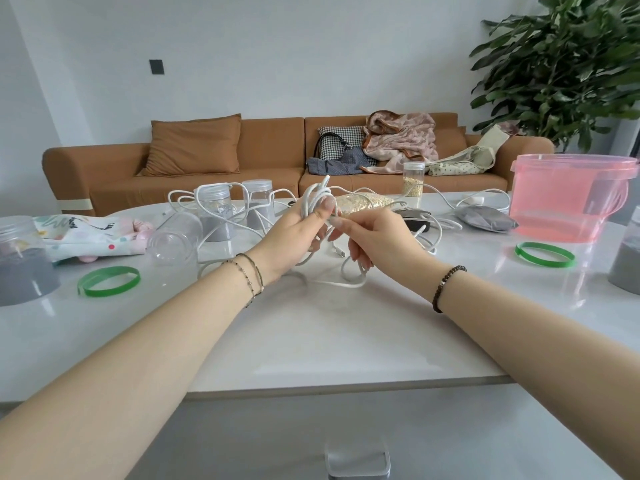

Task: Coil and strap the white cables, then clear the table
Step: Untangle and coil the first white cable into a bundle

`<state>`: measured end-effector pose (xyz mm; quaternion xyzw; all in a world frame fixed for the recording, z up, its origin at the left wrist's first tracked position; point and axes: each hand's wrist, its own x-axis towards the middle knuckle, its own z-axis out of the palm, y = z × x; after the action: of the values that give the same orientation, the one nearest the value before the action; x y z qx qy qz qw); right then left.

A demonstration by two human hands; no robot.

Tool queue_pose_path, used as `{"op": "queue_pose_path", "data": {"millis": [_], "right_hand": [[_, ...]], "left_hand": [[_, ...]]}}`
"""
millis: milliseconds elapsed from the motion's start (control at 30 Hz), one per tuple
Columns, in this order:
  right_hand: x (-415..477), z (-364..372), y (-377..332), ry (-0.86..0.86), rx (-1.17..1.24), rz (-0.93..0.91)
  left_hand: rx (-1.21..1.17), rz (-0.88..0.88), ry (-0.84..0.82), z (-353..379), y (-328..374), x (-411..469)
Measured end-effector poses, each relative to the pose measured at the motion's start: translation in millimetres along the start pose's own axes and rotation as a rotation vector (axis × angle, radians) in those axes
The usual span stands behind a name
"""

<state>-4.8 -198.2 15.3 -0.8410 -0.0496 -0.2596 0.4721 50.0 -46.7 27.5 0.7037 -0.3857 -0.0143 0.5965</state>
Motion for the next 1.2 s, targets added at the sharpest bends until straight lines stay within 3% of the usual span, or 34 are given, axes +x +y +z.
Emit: {"op": "queue_pose_path", "data": {"millis": [100, 400, 567, 700, 1000, 1100, 1200], "right_hand": [[-1.1, 1.7, -1.0, -0.045, -0.003, 0.015], [1.1, -2.0, 0.3, -0.023, -0.055, 0.003], [0.8, -2.1, 0.2, 0.005, -0.154, -0.035], [-1.6, -1.8, -0.4, 0.003, -0.244, -0.115], [-2.6, 0.0, 1.1, -0.064, -0.138, -0.095], [-4.2, 1.9, -0.5, -0.096, -0.148, -0.102], [-4.4, 1.1, -1.4, -0.109, -0.156, -0.111]], "left_hand": [[-0.027, -0.067, 0.086, -2.7, -6.7, 3.6], [-0.508, -0.12, 0.213, -6.5, -1.5, 7.2], [-0.533, -0.122, 0.259, -7.6, -1.0, 8.2], [-0.526, -0.134, 0.177, -9.4, 2.8, 6.5], [-0.318, -0.197, 0.062, -2.8, -3.4, 1.6], [-0.385, -0.162, 0.062, -4.5, -8.2, 5.3], [-0.577, -0.171, 0.191, -9.0, -8.9, 12.8]]}}
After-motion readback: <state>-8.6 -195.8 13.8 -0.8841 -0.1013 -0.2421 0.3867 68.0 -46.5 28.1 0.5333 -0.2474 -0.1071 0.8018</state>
